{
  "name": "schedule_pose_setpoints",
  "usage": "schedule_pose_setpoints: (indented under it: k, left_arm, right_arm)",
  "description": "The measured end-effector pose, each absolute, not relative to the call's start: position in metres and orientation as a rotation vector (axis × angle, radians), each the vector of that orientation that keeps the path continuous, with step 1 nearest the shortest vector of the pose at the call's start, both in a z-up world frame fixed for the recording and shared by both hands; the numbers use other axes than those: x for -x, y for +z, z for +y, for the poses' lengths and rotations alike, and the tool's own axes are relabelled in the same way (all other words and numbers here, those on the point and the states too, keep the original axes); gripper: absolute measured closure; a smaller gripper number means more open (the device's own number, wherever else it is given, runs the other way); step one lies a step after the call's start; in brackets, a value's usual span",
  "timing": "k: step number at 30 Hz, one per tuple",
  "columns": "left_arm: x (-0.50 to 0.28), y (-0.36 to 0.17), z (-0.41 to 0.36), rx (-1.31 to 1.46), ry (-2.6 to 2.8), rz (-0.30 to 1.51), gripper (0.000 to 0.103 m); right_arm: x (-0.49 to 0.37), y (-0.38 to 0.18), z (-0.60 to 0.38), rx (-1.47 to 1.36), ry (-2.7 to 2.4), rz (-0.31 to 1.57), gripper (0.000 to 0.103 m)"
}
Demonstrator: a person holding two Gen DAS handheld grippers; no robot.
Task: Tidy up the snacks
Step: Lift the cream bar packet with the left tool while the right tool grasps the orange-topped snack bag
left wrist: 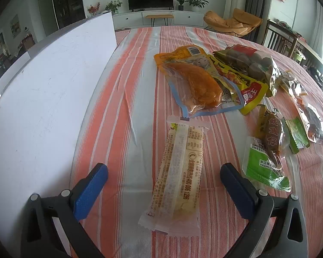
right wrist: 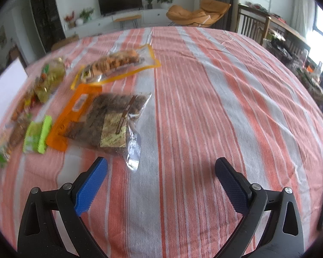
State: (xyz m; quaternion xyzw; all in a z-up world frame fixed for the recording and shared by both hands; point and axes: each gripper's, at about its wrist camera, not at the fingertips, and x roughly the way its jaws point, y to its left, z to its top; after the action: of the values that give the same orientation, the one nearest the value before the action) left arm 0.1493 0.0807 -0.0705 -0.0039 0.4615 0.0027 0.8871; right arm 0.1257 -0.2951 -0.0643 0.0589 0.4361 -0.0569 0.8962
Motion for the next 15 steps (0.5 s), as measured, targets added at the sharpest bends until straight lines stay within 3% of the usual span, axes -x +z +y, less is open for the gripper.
schedule_pose_setpoints:
  k: [4,9,15]
  left_arm:
    - [-0.151,-0.070,0.081,0.008,0.004,0.959,0.000]
    - [-0.150,-0.070,0.081,0.008,0.003,0.959,0.000]
    - [-0.150,-0.070,0.081,0.008,0.003,0.959,0.000]
  right_arm:
    - [-0.111,-0.056,-0.315,-0.412,-0.020,0.856,0.003]
    - [-0.193,-0.027,-0.281,0.018,0.134,1.046,0.003]
    - [-0.240,-0.038,-0.284,-0.189,0.231,1.061,0.004]
